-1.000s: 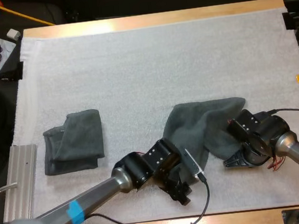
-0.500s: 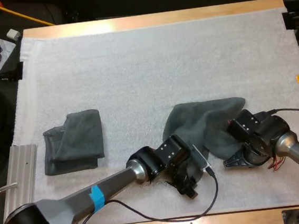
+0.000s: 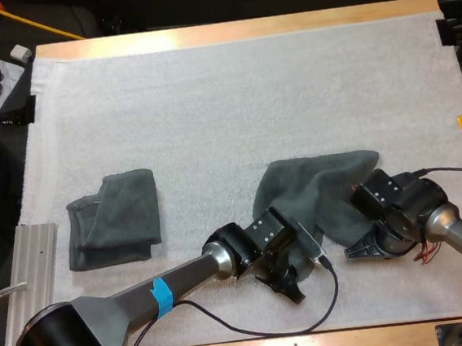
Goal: Pick towel from pile, fold and stack
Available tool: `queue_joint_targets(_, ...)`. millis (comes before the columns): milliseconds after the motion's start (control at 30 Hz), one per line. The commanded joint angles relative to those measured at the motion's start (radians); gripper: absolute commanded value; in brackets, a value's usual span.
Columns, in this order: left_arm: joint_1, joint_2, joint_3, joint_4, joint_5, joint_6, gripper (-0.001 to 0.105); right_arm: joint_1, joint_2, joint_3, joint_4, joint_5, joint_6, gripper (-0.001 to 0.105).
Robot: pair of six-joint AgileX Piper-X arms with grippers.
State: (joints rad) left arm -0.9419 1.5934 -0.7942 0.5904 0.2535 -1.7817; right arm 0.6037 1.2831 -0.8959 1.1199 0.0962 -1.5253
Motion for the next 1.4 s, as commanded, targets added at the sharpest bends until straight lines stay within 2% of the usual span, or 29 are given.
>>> queue_joint_targets(0, -0.005, 0.012, -0.007, 0.012, 0.001, -0.009, 0.039, 0.000, -0.008, 0.000, 0.004, 0.001, 0.002, 0.000)
queue_joint_targets(67, -0.005, 0.011, -0.020, 0.038, 0.000, -0.009, 0.029, -0.002, -0.010, 0.002, 0.004, 0.002, 0.000, 0.000)
queue_joint_targets(167, 0.001, 0.013, -0.046, 0.082, -0.002, -0.009, 0.006, -0.004, -0.013, -0.002, 0.001, -0.002, 0.001, 0.000)
queue_joint_targets(233, 0.001, 0.014, -0.073, 0.119, -0.006, -0.006, 0.000, -0.002, -0.012, -0.001, -0.001, -0.004, 0.003, 0.001)
queue_joint_targets(567, -0.002, -0.069, -0.193, 0.249, -0.041, 0.020, 0.001, 0.000, -0.038, -0.002, -0.028, 0.003, -0.001, 0.001)
queue_joint_targets(900, -0.003, -0.231, -0.211, 0.350, -0.103, 0.060, 0.000, -0.002, -0.139, -0.002, -0.049, 0.012, -0.018, 0.000)
queue_joint_targets(1133, 0.000, -0.397, -0.276, 0.493, -0.158, 0.082, 0.000, 0.002, -0.283, -0.086, 0.018, -0.006, 0.020, 0.000)
queue_joint_targets(1367, 0.001, -0.495, -0.415, 0.644, -0.151, 0.076, 0.000, 0.007, -0.377, -0.206, 0.130, -0.055, 0.068, 0.000)
